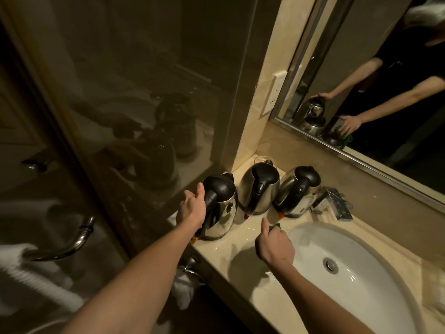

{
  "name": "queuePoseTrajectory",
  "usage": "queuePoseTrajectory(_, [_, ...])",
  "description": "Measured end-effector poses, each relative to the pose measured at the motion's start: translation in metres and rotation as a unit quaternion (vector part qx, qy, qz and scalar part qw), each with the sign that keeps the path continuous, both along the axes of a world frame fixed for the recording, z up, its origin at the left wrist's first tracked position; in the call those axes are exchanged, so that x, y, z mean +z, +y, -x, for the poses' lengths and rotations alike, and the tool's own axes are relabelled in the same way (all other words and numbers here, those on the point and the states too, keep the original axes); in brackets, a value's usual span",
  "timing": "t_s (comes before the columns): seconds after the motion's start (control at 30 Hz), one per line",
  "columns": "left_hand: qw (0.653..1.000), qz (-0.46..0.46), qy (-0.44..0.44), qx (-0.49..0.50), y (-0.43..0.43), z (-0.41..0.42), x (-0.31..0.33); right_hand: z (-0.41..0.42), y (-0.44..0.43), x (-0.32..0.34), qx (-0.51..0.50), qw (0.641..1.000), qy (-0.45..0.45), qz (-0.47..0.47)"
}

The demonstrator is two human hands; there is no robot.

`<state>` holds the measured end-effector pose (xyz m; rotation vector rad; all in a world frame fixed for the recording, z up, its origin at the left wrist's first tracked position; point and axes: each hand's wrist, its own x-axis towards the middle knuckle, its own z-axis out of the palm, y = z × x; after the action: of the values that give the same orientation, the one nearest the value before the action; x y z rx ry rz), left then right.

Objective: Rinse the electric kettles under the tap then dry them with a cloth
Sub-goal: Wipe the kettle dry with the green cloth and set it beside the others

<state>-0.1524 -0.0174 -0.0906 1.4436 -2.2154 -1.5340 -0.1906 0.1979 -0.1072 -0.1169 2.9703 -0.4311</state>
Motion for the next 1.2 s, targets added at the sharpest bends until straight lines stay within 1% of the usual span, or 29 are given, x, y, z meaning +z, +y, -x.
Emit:
queuePoseTrajectory(0.1, [1.0, -0.009, 0.014, 0.003, 0.009, -0.004, -0.003, -0.004, -0.011, 0.013, -0.07, 0.991, -0.013, 0.114])
queuePoseTrajectory(0.17, [1.0, -0.008, 0.021, 0.0, 0.013, -0.005, -0.01, -0.007, -0.018, 0.021, -0.129, 0.972, -0.033, 0.196])
queuePoseTrajectory(0.2, [1.0, -0.005, 0.02, -0.005, 0.017, -0.008, -0.009, -0.008, -0.022, 0.025, -0.163, 0.956, -0.052, 0.239])
queuePoseTrajectory(0.27, [1.0, -0.002, 0.015, -0.016, 0.024, -0.013, -0.006, -0.009, -0.027, 0.031, -0.241, 0.906, -0.104, 0.333])
queuePoseTrajectory(0.33, [1.0, 0.003, 0.009, -0.028, 0.032, -0.018, -0.003, -0.008, -0.031, 0.037, -0.309, 0.842, -0.152, 0.415])
queuePoseTrajectory(0.4, [0.999, 0.006, 0.006, -0.035, 0.039, -0.023, 0.0, -0.01, -0.034, 0.042, -0.354, 0.78, -0.182, 0.483])
queuePoseTrajectory(0.5, [0.999, 0.006, 0.001, -0.046, 0.051, -0.03, 0.005, -0.019, -0.04, 0.049, -0.385, 0.679, -0.23, 0.58])
queuePoseTrajectory(0.57, [0.998, 0.005, -0.001, -0.055, 0.06, -0.034, 0.008, -0.025, -0.043, 0.052, -0.392, 0.637, -0.257, 0.612])
queuePoseTrajectory(0.6, [0.998, 0.004, -0.002, -0.059, 0.064, -0.036, 0.009, -0.026, -0.044, 0.052, -0.394, 0.628, -0.268, 0.616])
queuePoseTrajectory(0.63, [0.998, 0.001, -0.002, -0.062, 0.068, -0.037, 0.01, -0.027, -0.044, 0.053, -0.399, 0.62, -0.274, 0.618])
queuePoseTrajectory(0.7, [0.998, -0.008, 0.0, -0.064, 0.075, -0.039, 0.012, -0.029, -0.042, 0.057, -0.409, 0.616, -0.28, 0.612])
queuePoseTrajectory(0.83, [0.998, -0.021, 0.005, -0.066, 0.087, -0.041, 0.014, -0.03, -0.04, 0.054, -0.413, 0.625, -0.256, 0.611])
queuePoseTrajectory(1.07, [0.996, -0.023, 0.003, -0.087, 0.099, -0.034, 0.016, -0.032, -0.037, 0.06, -0.415, 0.667, -0.214, 0.581])
queuePoseTrajectory(1.2, [0.997, -0.044, -0.01, -0.07, 0.098, -0.028, 0.017, -0.035, -0.044, 0.054, -0.425, 0.683, -0.205, 0.558])
